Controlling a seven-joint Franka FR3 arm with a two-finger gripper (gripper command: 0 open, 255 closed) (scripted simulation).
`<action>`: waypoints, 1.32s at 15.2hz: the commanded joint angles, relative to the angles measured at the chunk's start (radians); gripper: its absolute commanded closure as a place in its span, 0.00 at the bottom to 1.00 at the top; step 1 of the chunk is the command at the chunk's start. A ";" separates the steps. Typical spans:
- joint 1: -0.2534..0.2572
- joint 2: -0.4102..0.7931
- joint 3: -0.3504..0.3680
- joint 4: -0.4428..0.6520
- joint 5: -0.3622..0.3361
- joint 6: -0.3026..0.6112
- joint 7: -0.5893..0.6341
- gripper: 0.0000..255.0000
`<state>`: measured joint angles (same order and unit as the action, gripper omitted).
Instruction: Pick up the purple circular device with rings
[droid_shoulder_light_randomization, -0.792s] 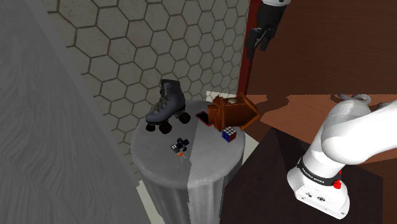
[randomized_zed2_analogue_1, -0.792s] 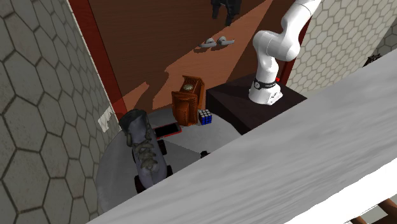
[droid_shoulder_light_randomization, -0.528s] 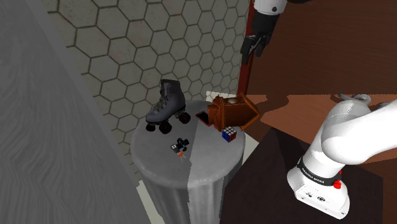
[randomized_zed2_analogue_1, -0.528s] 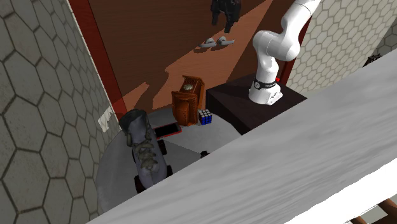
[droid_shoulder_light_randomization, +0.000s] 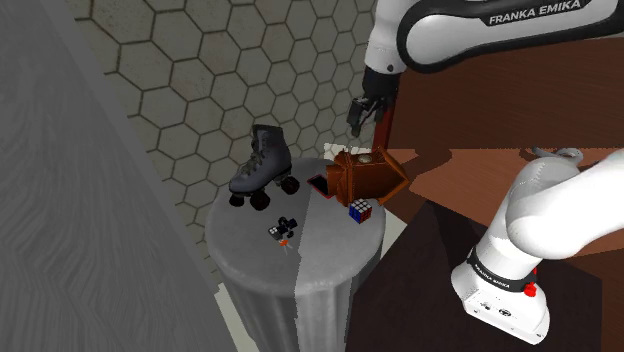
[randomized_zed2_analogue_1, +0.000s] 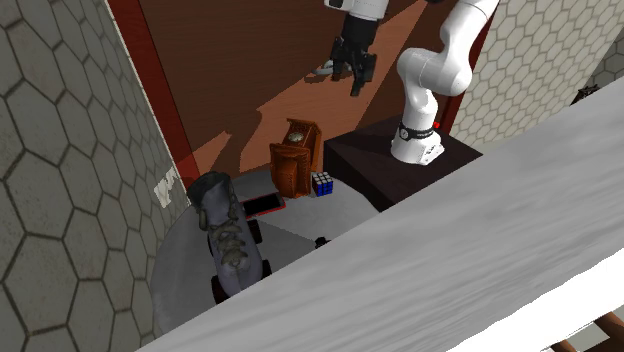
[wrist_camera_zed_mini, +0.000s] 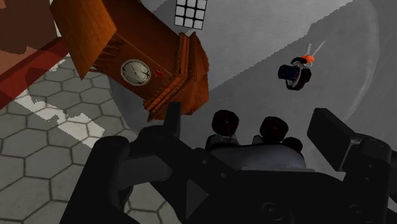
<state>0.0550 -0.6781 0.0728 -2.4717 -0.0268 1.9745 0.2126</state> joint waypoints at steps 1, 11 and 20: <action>0.006 0.035 0.024 -0.032 0.009 0.071 0.034 0.00; 0.012 0.321 0.152 -0.074 0.005 0.411 0.218 0.00; -0.019 0.674 0.256 0.026 -0.186 0.655 0.491 0.00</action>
<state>0.0374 -0.0418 0.3204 -2.4580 -0.1799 2.6057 0.6634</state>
